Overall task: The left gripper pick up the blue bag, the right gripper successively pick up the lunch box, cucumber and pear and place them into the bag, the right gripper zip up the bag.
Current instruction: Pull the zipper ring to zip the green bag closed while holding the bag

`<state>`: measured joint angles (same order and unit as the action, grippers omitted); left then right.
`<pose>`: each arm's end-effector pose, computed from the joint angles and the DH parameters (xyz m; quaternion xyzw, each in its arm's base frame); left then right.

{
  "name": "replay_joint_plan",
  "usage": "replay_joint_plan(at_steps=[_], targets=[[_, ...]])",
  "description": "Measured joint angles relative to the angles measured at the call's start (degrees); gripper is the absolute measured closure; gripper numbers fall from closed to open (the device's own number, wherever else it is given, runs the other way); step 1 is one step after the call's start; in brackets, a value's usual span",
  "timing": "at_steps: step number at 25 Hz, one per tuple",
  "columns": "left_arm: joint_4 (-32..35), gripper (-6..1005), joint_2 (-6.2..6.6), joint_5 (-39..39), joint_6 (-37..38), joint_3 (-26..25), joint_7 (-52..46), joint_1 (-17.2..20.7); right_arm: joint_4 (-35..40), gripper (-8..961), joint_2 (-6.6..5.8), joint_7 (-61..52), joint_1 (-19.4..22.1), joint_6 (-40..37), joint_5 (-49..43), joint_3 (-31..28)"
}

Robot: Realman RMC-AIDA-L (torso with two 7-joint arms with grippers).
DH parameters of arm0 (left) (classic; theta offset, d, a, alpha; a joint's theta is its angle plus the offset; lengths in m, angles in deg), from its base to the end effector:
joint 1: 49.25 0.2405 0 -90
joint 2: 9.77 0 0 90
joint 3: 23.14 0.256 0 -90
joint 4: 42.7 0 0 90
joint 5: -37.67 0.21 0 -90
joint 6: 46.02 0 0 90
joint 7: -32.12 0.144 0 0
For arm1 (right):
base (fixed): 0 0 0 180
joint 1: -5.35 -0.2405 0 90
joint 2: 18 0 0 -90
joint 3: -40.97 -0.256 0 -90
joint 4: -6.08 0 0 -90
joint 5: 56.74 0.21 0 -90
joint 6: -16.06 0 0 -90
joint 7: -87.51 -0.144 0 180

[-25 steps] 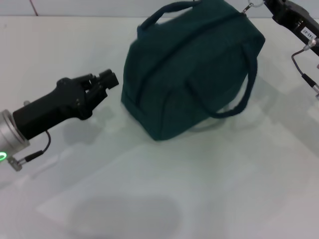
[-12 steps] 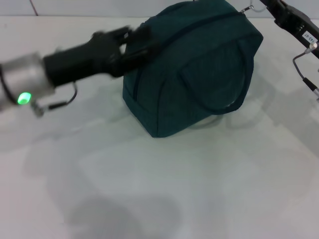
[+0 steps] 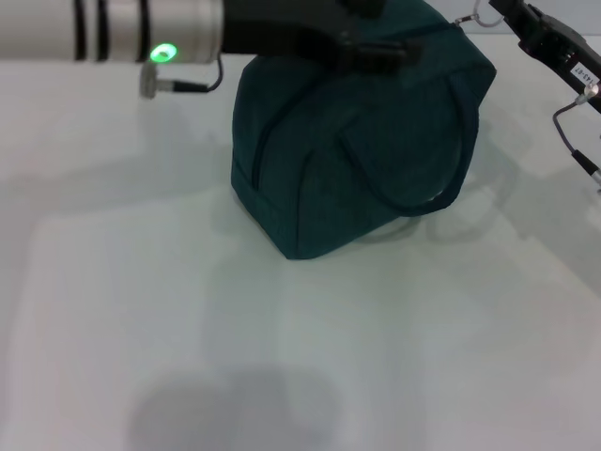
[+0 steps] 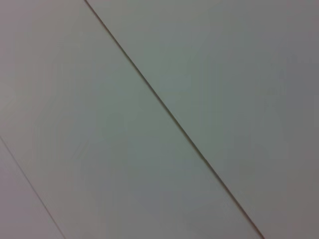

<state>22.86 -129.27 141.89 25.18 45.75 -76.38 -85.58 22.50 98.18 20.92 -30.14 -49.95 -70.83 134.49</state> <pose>-0.1082 0.3929 0.0087 -0.9527 -0.1374 -0.2194 0.1590 0.2193 0.3970 -0.0098 -0.7279 0.3565 0.5148 0.2793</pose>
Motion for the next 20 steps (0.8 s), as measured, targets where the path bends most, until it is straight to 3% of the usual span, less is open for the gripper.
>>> replay_joint_plan(at_steps=[3,11,20], targets=[[0.09,225,-0.04,5.15,-0.60,0.44,-4.35,-2.61,0.00,936,0.00,-0.23,0.01,-0.13,0.00,0.21],[0.20,183,-0.12,10.84,-1.58,0.66,-7.68,-3.75,0.00,935,0.00,-0.39,0.08,-0.35,-0.02,0.37],[0.64,304,-0.19,12.05,-4.19,2.16,-7.55,-2.85,0.01,933,0.00,-0.39,0.04,-0.35,-0.07,0.34]])
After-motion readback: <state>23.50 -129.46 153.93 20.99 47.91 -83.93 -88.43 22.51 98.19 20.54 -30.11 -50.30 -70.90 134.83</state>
